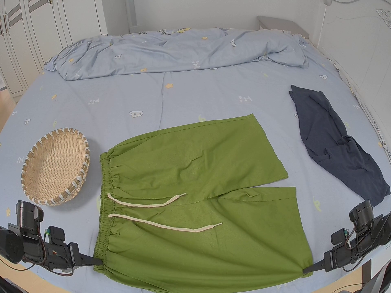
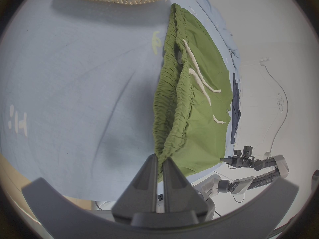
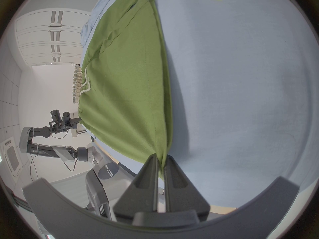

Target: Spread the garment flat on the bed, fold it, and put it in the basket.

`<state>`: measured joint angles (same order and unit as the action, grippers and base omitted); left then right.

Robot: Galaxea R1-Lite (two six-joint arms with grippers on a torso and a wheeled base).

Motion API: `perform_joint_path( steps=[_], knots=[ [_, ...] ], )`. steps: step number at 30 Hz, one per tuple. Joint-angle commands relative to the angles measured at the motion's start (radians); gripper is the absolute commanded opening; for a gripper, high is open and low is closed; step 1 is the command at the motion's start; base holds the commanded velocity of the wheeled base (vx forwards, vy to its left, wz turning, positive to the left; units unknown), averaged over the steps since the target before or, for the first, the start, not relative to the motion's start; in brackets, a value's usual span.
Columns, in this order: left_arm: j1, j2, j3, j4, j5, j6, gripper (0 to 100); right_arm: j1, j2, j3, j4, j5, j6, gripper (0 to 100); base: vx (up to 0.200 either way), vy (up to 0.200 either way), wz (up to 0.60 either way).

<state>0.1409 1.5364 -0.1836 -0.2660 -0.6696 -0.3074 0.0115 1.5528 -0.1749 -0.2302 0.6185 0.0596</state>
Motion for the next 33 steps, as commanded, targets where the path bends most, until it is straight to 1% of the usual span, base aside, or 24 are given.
perform_joint_path(
  steps=[1, 3, 4, 5, 6, 7, 8, 9, 10, 11, 12, 13, 14, 16, 20, 21, 22, 23, 24, 26, 27, 29, 33],
  knots=[
    [-0.004, -0.03, -0.028, 0.008, 0.001, -0.009, 0, 0.044, -0.077, -0.09, 0.057, -0.008, 0.036, 0, 0.0, 0.0, 0.0],
    [-0.007, -0.05, -0.062, 0.021, 0.002, -0.007, 0, 0.062, -0.132, -0.181, 0.144, -0.011, 0.075, 0, 0.0, 0.0, 0.0],
    [-0.007, -0.051, -0.066, 0.022, 0.002, -0.005, 0, 0.064, -0.137, -0.189, 0.154, -0.011, 0.078, 0, 0.0, 0.0, 0.0],
    [-0.006, -0.067, -0.114, 0.056, 0.002, -0.005, 0, 0.073, -0.175, -0.278, 0.239, -0.013, 0.112, 0, 0.0, 0.0, 0.0],
    [-0.006, -0.085, -0.181, 0.126, 0.004, -0.005, 0, 0.082, -0.204, -0.383, 0.335, -0.014, 0.14, 0, 0.0, 0.0, 0.0],
    [-0.006, -0.087, -0.198, 0.145, 0.004, -0.005, 0, 0.084, -0.209, -0.405, 0.351, -0.016, 0.143, 0, 0.0, 0.0, 0.0],
    [-0.006, -0.091, -0.307, 0.263, 0.004, -0.009, 0, 0.097, -0.214, -0.517, 0.43, -0.042, 0.158, 0, 0.0, 0.0, 0.0],
    [-0.006, -0.091, -0.372, 0.332, 0.004, -0.01, 0, 0.108, -0.214, -0.575, 0.457, -0.068, 0.163, 0, 0.0, 0.0, 0.0],
    [-0.004, -0.088, -0.458, 0.419, 0.004, -0.01, 0, 0.128, -0.212, -0.649, 0.485, -0.109, 0.178, 0, 0.0, 0.0, 0.0],
    [-0.003, -0.082, -0.53, 0.482, 0.004, -0.012, 0, 0.15, -0.207, -0.712, 0.503, -0.148, 0.2, 0, 0.0, 0.0, 0.0],
    [-0.003, -0.082, -0.53, 0.482, 0.004, -0.012, 0, 0.15, -0.207, -0.712, 0.503, -0.148, 0.2, 0, 0.0, 0.0, 0.0],
    [-0.001, -0.059, -0.626, 0.557, 0.013, -0.012, 0, 0.189, -0.174, -0.813, 0.523, -0.203, 0.253, 0, 0.0, 0.0, 0.0],
    [-0.001, -0.047, -0.666, 0.573, 0.016, -0.012, 0, 0.209, -0.146, -0.868, 0.532, -0.223, 0.276, 0, 0.0, 0.0, 0.0],
    [-0.001, -0.021, -0.717, 0.574, 0.018, -0.012, 0, 0.231, -0.103, -0.976, 0.555, -0.252, 0.296, 0, 0.0, 0.0, 0.0],
    [-0.004, 0.024, -0.783, 0.574, 0.016, -0.013, 0, 0.257, -0.014, -1.144, 0.586, -0.33, 0.301, 0, 0.0, 0.0, 0.0],
    [-0.004, 0.027, -0.784, 0.573, 0.016, -0.012, 0, 0.258, -0.011, -1.15, 0.586, -0.335, 0.301, 0, 0.0, 0.0, 0.0],
    [-0.001, 0.048, -0.806, 0.573, 0.016, -0.005, 0, 0.266, 0.035, -1.218, 0.586, -0.379, 0.301, 0, 0.0, 0.0, 0.0],
    [-0.001, 0.048, -0.806, 0.573, 0.016, -0.005, 0, 0.266, 0.035, -1.218, 0.586, -0.379, 0.301, 0, 0.0, 0.0, 0.0],
    [0.006, 0.077, -0.83, 0.57, 0.018, -0.001, 0, 0.269, 0.082, -1.285, 0.586, -0.413, 0.301, 0, 0.0, 0.0, 0.0],
    [0.013, 0.103, -0.859, 0.568, 0.016, 0.001, 0, 0.274, 0.115, -1.328, 0.586, -0.43, 0.301, 0, 0.0, 0.0, 0.0],
    [0.013, 0.128, -0.89, 0.568, 0.016, 0.001, 0, 0.285, 0.148, -1.379, 0.586, -0.451, 0.304, 0, 0.0, 0.0, 0.0],
    [0.008, 0.153, -0.921, 0.568, 0.016, -0.001, 0, 0.289, 0.185, -1.427, 0.585, -0.477, 0.304, 0, 0.0, 0.0, 0.0],
    [0.006, 0.2, -0.971, 0.568, 0.016, 0.001, 0, 0.289, 0.237, -1.503, 0.583, -0.496, 0.304, 0, 0.0, 0.0, 0.0]
  ],
)
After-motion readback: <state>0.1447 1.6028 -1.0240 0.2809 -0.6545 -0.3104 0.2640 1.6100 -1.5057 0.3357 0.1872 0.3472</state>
